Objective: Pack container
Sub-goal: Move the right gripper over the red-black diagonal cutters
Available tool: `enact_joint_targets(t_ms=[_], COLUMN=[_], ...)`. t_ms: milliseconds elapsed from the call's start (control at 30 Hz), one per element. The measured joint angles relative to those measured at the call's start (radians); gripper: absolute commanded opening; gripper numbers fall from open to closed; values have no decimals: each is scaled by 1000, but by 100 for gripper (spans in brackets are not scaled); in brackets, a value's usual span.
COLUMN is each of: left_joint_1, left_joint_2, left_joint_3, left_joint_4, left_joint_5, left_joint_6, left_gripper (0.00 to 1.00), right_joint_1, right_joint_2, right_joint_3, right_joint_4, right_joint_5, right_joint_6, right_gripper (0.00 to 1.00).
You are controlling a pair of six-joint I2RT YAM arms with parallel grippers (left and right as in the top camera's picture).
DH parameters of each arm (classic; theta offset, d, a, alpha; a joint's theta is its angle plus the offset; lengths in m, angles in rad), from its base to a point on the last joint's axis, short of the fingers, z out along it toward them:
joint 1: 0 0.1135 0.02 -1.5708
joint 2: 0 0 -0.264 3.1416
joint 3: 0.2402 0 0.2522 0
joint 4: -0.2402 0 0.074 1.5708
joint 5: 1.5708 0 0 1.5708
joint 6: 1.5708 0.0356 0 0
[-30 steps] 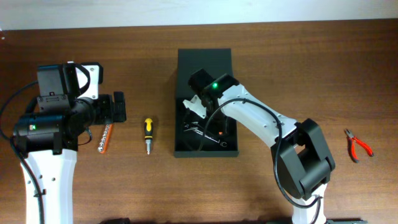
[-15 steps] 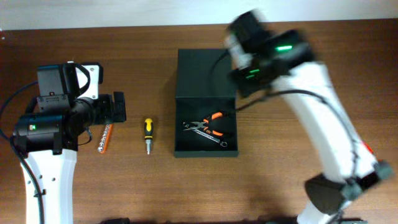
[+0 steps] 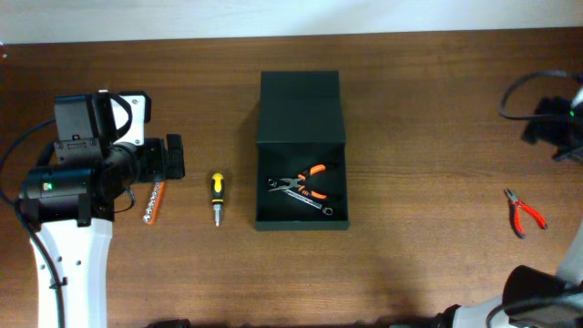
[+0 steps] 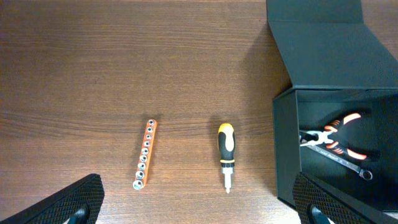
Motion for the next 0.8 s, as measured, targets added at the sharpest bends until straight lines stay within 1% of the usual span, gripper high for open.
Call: enact_joint_targets(t_ms=[167,233,267,533,633,800], left_joint_1=[0,0,0,0,0,0], left_joint_2=[0,0,0,0,0,0], left_joint_3=[0,0,0,0,0,0], left_joint_4=[0,0,0,0,1,-2], left_joint_5=[0,0,0,0,0,0], left_joint_6=[0,0,0,0,0,0], left_gripper=[99,99,99,99,99,99], right_joint_1=[-116,-154,-161,-177,-177,-177], right_joint_2=[9,10,11,14,15,15], right_joint_3=[-241,-345,-370,-737,-832,-872], right_joint_4=[134,218,237,566,677,739], right_joint_5=[-17,-43,-47,-96,-100,-103], right_joint_6=[-47,-74,-80,-140,-153,-156], right_gripper=[79,79,79,80,80,80])
